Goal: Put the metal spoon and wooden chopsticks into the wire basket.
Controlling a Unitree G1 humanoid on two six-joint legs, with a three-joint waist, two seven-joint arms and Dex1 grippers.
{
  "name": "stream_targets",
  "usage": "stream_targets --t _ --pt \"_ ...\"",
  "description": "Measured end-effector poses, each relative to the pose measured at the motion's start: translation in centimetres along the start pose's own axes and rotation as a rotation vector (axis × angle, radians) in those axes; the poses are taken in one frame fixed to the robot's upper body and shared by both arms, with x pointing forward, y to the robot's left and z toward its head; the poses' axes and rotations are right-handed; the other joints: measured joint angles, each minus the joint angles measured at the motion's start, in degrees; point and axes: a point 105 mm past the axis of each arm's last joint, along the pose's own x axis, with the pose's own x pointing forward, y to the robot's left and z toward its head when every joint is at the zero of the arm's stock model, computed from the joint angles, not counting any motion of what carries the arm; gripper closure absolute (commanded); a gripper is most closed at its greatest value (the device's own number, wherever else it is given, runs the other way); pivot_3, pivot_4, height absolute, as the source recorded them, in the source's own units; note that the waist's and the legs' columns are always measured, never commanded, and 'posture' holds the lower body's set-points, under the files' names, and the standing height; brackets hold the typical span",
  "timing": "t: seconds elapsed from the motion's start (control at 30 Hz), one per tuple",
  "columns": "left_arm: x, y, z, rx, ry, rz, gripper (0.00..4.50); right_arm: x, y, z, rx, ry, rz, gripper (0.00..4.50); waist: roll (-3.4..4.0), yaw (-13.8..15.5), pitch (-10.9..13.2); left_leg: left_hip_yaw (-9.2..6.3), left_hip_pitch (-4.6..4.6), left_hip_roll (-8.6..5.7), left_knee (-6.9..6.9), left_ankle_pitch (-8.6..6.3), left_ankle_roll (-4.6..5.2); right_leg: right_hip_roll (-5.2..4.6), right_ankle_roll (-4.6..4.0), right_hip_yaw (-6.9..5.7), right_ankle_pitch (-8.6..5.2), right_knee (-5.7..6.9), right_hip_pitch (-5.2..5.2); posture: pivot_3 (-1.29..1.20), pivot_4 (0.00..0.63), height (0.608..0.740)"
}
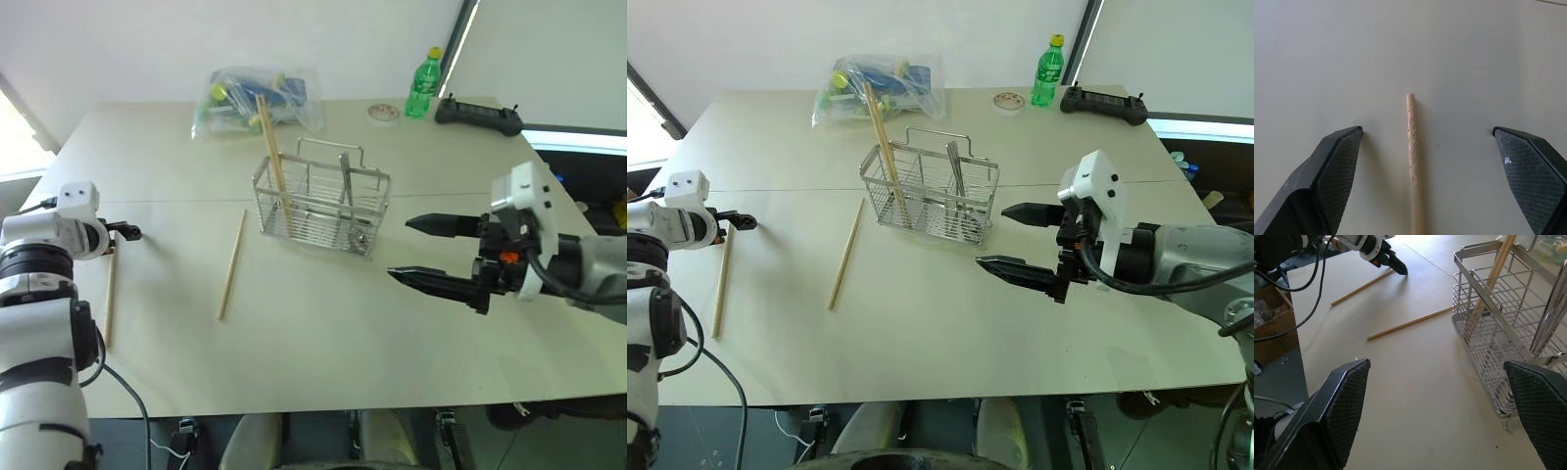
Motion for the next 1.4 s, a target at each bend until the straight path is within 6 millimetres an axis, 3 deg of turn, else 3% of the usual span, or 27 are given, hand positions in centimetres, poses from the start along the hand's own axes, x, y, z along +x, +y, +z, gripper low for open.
stream_targets --t 0.03,0.13,0.37,0.77,0.83,0.9,1.03,1.1,1.17,1.33,1.4 --pt "0.0 0.0 0.0 0.001 0.001 -0.001 0.0 0.0 0.0 0.0 -0.001 0.005 0.002 0.03 0.01 0.0 0.0 0.0 0.0 0.0 0.0 0.0 0.0 0.0 0.02 -0.01 -0.01 0.0 0.0 0.0 0.15 0.702" --pt "0.2 -0.5 0.0 -0.002 -0.003 -0.021 0.86 -0.1 0.1 0.1 -0.003 0.003 0.005 0.0 0.05 0.1 0.0 0.0 0.01 -0.01 0.0 0.01 -0.01 -0.03 0.04 -0.02 -0.02 0.0 0.03 0.0 0.15 0.702" --pt "0.2 -0.9 0.2 0.0 -0.004 -0.032 4.4 -0.1 0.1 0.2 -0.002 -0.005 0.006 0.0 0.05 0.0 0.0 0.01 -0.01 -0.03 0.0 0.01 -0.01 -0.06 -0.01 -0.02 0.02 0.0 0.01 0.0 0.15 0.702" --pt "0.1 -1.0 0.6 -0.089 -0.021 -0.045 4.46 0.1 -0.5 0.1 0.003 -0.008 -0.003 0.0 0.02 0.0 0.0 0.01 -0.05 -0.05 0.0 0.01 -0.01 -0.07 0.02 -0.03 0.01 -0.01 -0.01 0.0 0.15 0.702" --pt "0.1 -1.6 1.4 -0.134 -0.056 -0.066 4.46 0.1 -0.7 0.1 0.007 -0.009 -0.004 0.0 -0.12 0.0 0.1 -0.03 -0.12 -0.05 0.01 0.01 -0.01 -0.07 0.02 -0.09 0.0 -0.01 -0.05 0.0 0.15 0.702" --pt "-0.6 -2.4 4.0 -0.196 -0.164 -0.106 4.46 0.0 -0.9 0.1 0.011 -0.009 -0.009 0.0 -0.45 0.0 0.1 -0.11 -0.32 -0.04 0.04 0.04 -0.07 -0.04 0.01 -0.19 0.01 0.0 -0.2 0.0 0.15 0.702" --pt "-4.7 -4.8 11.4 -0.29 -0.48 -0.28 4.46 0.0 -1.0 0.2 0.006 -0.01 -0.012 0.0 -0.59 -0.1 0.1 -0.16 -0.51 -0.1 0.06 0.06 -0.11 -0.14 0.1 -0.19 0.08 -0.02 -0.34 0.0 0.15 0.702" --pt "-8.6 -6.9 15.1 -0.345 -0.666 -0.466 4.46 0.0 -1.1 0.2 0.008 -0.012 -0.014 0.0 -0.59 -0.1 0.1 -0.14 -0.58 -0.13 0.06 0.06 -0.11 -0.19 0.15 -0.19 0.11 -0.07 -0.36 0.0 0.15 0.702" --pt "-12.5 -8.4 17.4 -0.327 -0.814 -0.606 4.46 0.0 -1.1 0.2 0.009 -0.012 -0.015 0.0 -0.58 -0.2 0.1 -0.14 -0.6 -0.16 0.05 0.06 -0.11 -0.2 0.17 -0.19 0.12 -0.1 -0.37 0.0 0.15 0.702" --pt "-22.1 -13.4 20.0 -0.152 -1.108 -0.9 4.46 0.0 -1.2 0.1 0.013 -0.012 -0.025 0.0 -0.56 -0.2 0.1 -0.09 -0.57 -0.16 0.09 0.07 -0.12 -0.15 0.16 -0.19 0.12 -0.09 -0.33 0.0 0.15 0.702" --pt "-24.2 -15.6 20.0 -0.11 -1.143 -0.99 4.46 0.0 -1.3 0.0 0.019 -0.012 -0.032 0.0 -0.55 0.0 0.1 -0.03 -0.52 -0.15 0.13 0.07 -0.12 -0.11 0.17 -0.19 0.12 -0.08 -0.22 0.0 0.15 0.702"
